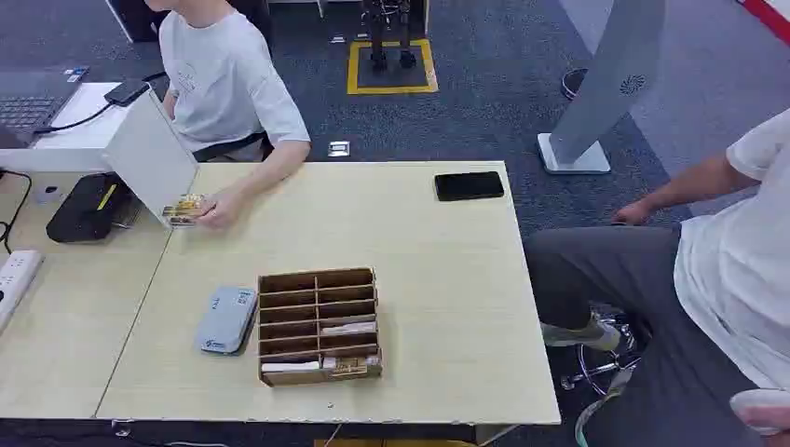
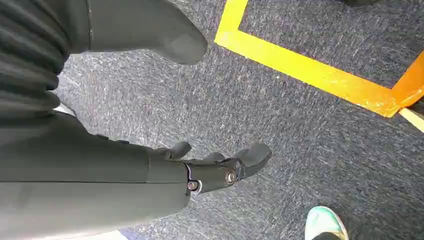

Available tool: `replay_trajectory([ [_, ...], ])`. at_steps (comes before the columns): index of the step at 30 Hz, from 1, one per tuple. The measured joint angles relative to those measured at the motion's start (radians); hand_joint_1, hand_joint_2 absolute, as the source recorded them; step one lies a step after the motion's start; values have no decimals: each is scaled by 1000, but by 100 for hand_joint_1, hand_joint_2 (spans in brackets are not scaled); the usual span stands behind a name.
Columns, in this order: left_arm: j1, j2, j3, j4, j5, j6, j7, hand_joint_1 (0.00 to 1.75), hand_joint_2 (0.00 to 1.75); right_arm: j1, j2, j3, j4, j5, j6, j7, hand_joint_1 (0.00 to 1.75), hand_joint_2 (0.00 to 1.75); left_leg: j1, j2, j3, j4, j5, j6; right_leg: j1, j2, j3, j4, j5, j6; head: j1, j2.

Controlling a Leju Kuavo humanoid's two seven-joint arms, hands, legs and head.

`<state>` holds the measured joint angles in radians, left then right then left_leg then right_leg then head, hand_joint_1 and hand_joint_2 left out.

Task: Pass the card to the sensor for recognition and then transmit it.

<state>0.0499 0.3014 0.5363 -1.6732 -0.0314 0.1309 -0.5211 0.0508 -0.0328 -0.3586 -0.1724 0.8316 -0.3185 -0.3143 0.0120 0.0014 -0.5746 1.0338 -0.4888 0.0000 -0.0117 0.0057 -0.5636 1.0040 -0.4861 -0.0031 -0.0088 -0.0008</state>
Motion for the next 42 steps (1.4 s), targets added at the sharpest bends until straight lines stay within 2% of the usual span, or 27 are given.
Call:
replay_trajectory([
  [6, 0, 55, -110, -2, -202, 39, 42, 0, 175, -4, 0, 3, 0, 11, 4, 0, 0, 175, 0, 0, 0, 0, 0, 0, 0, 0, -1, 0, 0, 0, 0, 0],
  [12, -31, 87, -221, 15, -383, 70, 96, 0, 175, -9, 0, 7, 0, 23, 13, 0, 0, 175, 0, 0, 0, 0, 0, 0, 0, 0, 0, 0, 0, 0, 0, 0],
  [13, -39, 91, -237, 21, -409, 74, 105, 175, 175, -10, 0, 8, 0, 26, 15, -1, 0, 175, 0, 0, 0, 0, 0, 0, 0, 0, 0, 0, 0, 0, 0, 0],
  [25, -130, 148, -472, 142, -746, 140, 225, 175, 175, -19, 0, 16, 0, 58, 16, -3, 0, 175, 0, 0, 0, 0, 0, 0, 0, 0, -1, 0, 0, 0, -1, 0],
  [26, -136, 151, -489, 153, -768, 144, 234, 124, 175, -20, 0, 17, 0, 60, 16, -3, 0, 175, 0, 0, 0, 0, 0, 0, 0, 0, -1, 0, 0, 0, 0, 0],
  [27, -142, 156, -512, 168, -793, 149, 245, 0, 175, -21, 0, 18, 0, 64, 16, -3, 0, 175, 0, 0, 0, 0, 0, 0, 0, 0, -1, 0, 0, 0, -1, 0],
  [36, -189, 174, -632, 245, -978, 188, 323, 0, 175, -28, 0, 34, 0, 96, 17, -5, 0, 175, 0, 0, 0, 0, 0, 0, 0, 0, -1, 0, 0, 0, 0, 0],
  [42, -203, 174, -659, 263, -992, 193, 332, 0, 175, -30, 0, 37, 0, 106, 16, -8, 0, 175, 0, 0, 0, 0, 0, 0, 0, 0, -1, 0, 0, 0, 0, 0],
])
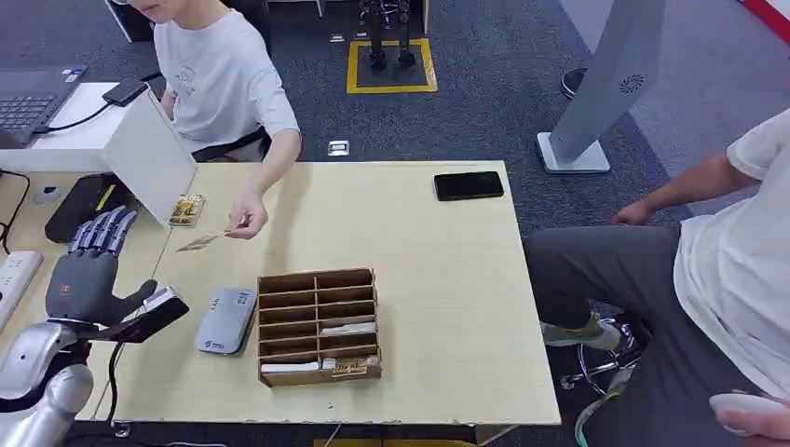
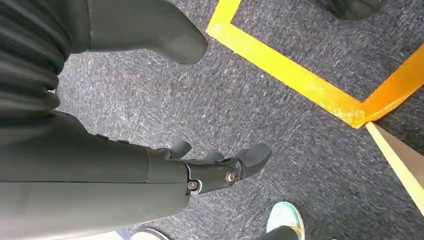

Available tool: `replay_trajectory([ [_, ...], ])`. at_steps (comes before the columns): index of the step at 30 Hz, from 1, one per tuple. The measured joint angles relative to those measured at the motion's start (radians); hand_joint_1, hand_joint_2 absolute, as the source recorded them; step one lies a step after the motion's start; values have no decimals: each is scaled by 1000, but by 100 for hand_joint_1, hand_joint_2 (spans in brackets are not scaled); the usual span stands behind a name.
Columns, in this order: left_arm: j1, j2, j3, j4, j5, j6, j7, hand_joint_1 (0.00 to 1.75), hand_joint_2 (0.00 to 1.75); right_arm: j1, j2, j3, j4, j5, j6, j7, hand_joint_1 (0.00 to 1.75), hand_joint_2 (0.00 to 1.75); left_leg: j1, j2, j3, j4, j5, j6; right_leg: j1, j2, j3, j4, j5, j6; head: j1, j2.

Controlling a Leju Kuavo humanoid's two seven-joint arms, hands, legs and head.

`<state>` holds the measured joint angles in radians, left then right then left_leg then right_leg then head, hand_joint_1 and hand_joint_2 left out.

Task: Pass the card to the sensor for recognition and then transmit it.

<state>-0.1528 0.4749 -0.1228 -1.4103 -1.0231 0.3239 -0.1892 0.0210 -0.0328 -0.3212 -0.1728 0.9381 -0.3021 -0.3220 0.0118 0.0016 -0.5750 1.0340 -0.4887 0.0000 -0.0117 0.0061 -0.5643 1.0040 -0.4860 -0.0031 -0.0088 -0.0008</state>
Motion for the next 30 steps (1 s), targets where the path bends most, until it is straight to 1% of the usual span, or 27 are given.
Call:
replay_trajectory([
  [9, -9, -2, -6, 5, 20, 0, -18, 0, 175, -2, 0, 4, 0, 7, 0, 5, 0, 175, 0, 0, 0, 0, 0, 0, 0, 0, 0, 0, 0, 0, 0, 0],
  [12, -10, -4, -12, 5, 47, 5, -30, 0, 175, -2, 0, 5, 0, 10, 0, 5, 0, 175, 0, 0, 0, 0, 0, 0, 0, 0, 0, 0, 0, 0, 0, 0],
  [19, -13, -24, -13, 5, 89, 17, -40, 0, 175, -3, 0, 8, 0, 14, 0, 4, 0, 175, 0, 0, 0, 0, 0, 0, 0, 0, 0, 0, 0, 0, 0, 0],
  [25, -13, -44, -13, 5, 136, 14, -53, 0, 175, -3, 0, 11, 0, 18, -1, 4, 0, 175, 0, 0, 0, 0, 0, 0, 0, 0, 0, 0, 0, 0, 0, 0],
  [26, -13, -46, -13, 5, 143, 14, -55, 19, 175, -3, 0, 12, 0, 19, -1, 4, 0, 175, 0, 0, 0, 0, 0, 0, 0, 0, 0, 0, 0, 0, 0, 0],
  [27, -13, -47, -13, 5, 144, 14, -56, 147, 175, -3, 0, 13, 0, 19, -1, 5, 0, 175, 0, 0, 0, 0, 0, 0, 0, 0, 0, 0, 0, 0, 0, 0],
  [28, -13, -48, -13, 5, 148, 13, -59, 175, 175, -3, 0, 13, 0, 20, -1, 5, 0, 175, 0, 0, 0, 0, 0, 0, 0, 0, 0, 0, 0, 0, 0, 0],
  [30, -13, -51, -13, 5, 159, 11, -63, 175, 175, -3, 0, 13, 0, 22, -1, 5, 0, 175, 0, 0, 0, 0, 0, 0, 0, 0, 0, 0, 0, 0, 0, 0],
])
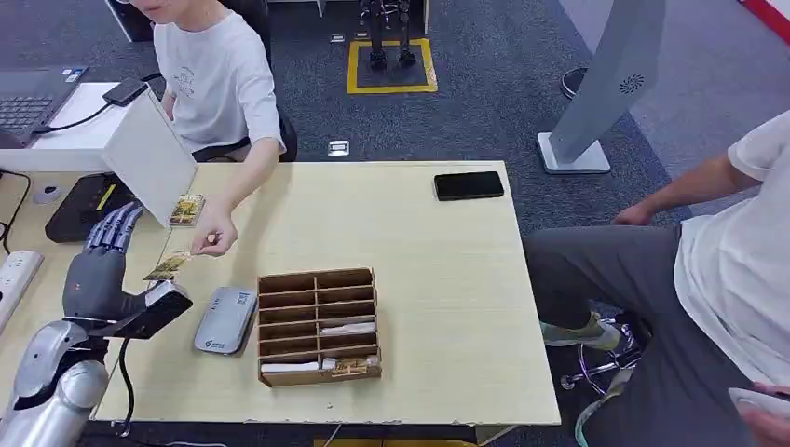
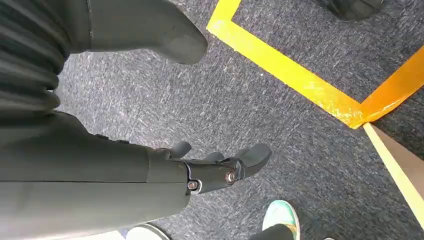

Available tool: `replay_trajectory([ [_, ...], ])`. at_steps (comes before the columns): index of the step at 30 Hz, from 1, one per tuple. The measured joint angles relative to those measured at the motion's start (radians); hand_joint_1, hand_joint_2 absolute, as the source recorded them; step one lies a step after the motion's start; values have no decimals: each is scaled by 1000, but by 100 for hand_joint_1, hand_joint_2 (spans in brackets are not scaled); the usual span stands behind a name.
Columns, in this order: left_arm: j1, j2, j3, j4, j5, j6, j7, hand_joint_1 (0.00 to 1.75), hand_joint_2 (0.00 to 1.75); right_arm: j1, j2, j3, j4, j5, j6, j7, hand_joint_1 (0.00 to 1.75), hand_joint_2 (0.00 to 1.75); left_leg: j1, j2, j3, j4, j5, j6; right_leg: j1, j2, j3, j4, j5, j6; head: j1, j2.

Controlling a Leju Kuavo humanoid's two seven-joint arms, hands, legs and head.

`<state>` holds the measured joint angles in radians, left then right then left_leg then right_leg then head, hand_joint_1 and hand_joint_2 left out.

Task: Pass the card to the sensor for recognition and then transmit it.

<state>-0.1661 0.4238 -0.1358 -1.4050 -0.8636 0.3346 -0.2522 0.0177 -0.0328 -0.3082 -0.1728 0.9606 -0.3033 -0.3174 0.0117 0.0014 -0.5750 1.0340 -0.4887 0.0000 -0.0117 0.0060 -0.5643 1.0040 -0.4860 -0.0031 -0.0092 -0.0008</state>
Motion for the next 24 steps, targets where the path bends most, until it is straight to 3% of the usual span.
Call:
replay_trajectory([
  [2, 0, -1, 0, 0, 4, -2, -3, 175, 175, 0, 0, 0, 0, 2, 0, 0, 0, 175, 0, 0, 0, 0, 0, 0, 0, 0, 0, 0, 0, 0, 0, 0],
  [4, 0, -2, 0, 0, 34, -15, -13, 164, 175, 0, 0, 1, 0, 3, 0, 0, 0, 175, 0, 0, 0, 0, 0, 0, 0, 0, 0, 0, 0, 0, 0, 0],
  [7, 1, -9, 1, 0, 100, -44, -30, 175, 175, 0, 0, 1, 0, 4, -1, 0, 0, 175, 0, 0, 0, 0, 0, 0, 0, 0, 0, 0, 0, 0, 0, 0],
  [24, 4, -29, 22, -4, 220, -90, -85, 175, 175, -1, 0, 2, 0, 13, -3, 0, 0, 175, 0, 0, 0, 0, 0, 0, 0, 0, 0, 0, 0, 0, 0, 0],
])
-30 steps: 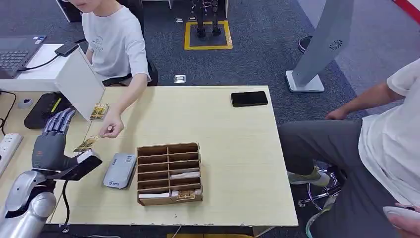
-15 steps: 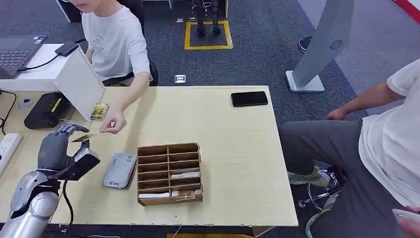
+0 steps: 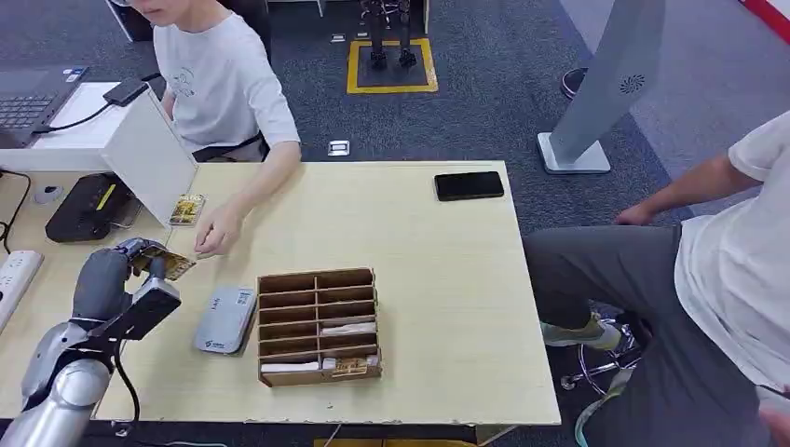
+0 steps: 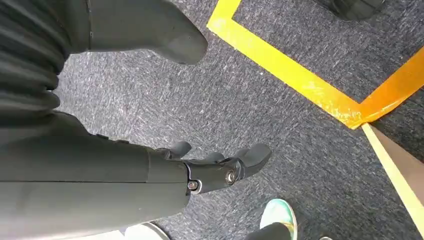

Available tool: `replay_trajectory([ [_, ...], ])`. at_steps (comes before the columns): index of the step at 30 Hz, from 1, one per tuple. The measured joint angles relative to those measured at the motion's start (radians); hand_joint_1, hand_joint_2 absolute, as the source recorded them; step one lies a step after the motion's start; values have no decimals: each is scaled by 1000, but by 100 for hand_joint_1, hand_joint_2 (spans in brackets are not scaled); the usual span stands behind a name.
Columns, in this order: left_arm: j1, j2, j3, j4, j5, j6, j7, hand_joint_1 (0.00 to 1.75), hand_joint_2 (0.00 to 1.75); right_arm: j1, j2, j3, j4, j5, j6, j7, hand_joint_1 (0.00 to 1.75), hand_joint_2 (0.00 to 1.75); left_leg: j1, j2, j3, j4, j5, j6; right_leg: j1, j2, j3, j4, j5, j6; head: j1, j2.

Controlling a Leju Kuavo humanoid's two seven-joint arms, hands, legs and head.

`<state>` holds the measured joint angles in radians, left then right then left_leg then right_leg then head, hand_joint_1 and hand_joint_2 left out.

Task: Pass the card to the sensor for recognition and then transmit it.

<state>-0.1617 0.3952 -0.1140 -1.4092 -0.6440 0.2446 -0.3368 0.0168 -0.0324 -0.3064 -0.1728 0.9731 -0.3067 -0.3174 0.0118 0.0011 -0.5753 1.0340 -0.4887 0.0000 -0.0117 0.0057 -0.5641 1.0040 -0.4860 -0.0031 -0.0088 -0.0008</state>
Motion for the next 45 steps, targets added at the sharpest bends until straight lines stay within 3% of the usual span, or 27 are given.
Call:
replay_trajectory([
  [6, 0, -30, 19, -11, 121, -87, 11, 175, 175, 0, 0, 0, 0, -1, -1, 0, 0, 175, 0, 0, 0, 0, 0, 0, 0, 0, 0, 0, 0, 0, 0, 0],
  [15, 0, -56, 27, -20, 164, -124, 27, 175, 175, 1, 1, 0, 0, -1, -1, 6, 0, 175, 0, 0, 0, 0, 0, 0, 0, 0, 0, 0, 0, 0, 0, 0],
  [18, 1, -66, 35, -22, 290, -226, 71, 175, 175, 1, 1, 0, 0, -2, -9, 6, 0, 175, 0, 0, 0, 0, 0, 0, 0, 0, 0, 0, 0, 0, 0, 0],
  [21, 4, -82, 46, -23, 552, -365, 190, 175, 175, 2, 3, -2, 0, -4, -28, 10, 0, 175, 0, 0, 0, 0, 0, 0, 0, 0, 0, 0, 0, 0, 0, 0],
  [24, 15, -77, 52, -22, 660, -382, 254, 175, 175, 5, 4, -5, 0, -2, -36, 10, 0, 175, 0, 0, 0, 0, 0, 0, 0, 0, 0, 0, 0, 0, 0, 0],
  [37, 4, -59, 70, 85, 506, -266, 263, 175, 175, 7, 11, -16, 0, 12, -33, 23, 0, 175, 0, 0, 0, 0, 0, 0, 0, 0, 0, 0, 0, 0, 0, 0],
  [45, 4, -63, 76, 155, 439, -253, 258, 175, 175, 6, 14, -18, 0, 22, -32, 21, 0, 175, 0, 0, 0, 0, 0, 0, 0, 0, 0, 0, 0, 0, 0, 0],
])
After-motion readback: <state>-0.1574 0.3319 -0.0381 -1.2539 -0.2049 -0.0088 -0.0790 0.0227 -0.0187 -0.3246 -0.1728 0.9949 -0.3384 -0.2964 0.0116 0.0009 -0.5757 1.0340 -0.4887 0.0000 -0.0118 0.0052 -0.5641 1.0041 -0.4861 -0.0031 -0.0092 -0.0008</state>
